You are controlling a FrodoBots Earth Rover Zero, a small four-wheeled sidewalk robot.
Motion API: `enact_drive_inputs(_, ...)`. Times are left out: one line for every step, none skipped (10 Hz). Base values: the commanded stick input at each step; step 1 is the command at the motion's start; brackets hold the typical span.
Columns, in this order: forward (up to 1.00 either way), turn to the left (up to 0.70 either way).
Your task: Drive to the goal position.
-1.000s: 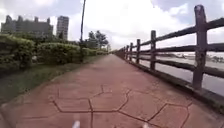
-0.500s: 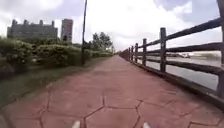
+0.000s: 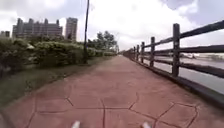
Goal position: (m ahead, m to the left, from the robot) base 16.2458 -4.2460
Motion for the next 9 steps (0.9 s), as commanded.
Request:
enact_drive_inputs(0.85, 0.01)
enact_drive_inputs(0.85, 0.11)
enact_drive_inputs(0.85, 0.11)
enact_drive_inputs(0.85, 0.11)
enact_drive_inputs(0.85, 0.11)
enact_drive_inputs(0.85, 0.11)
enact_drive_inputs(0.85, 0.11)
enact_drive_inputs(0.85, 0.03)
enact_drive_inputs(0.85, -0.23)
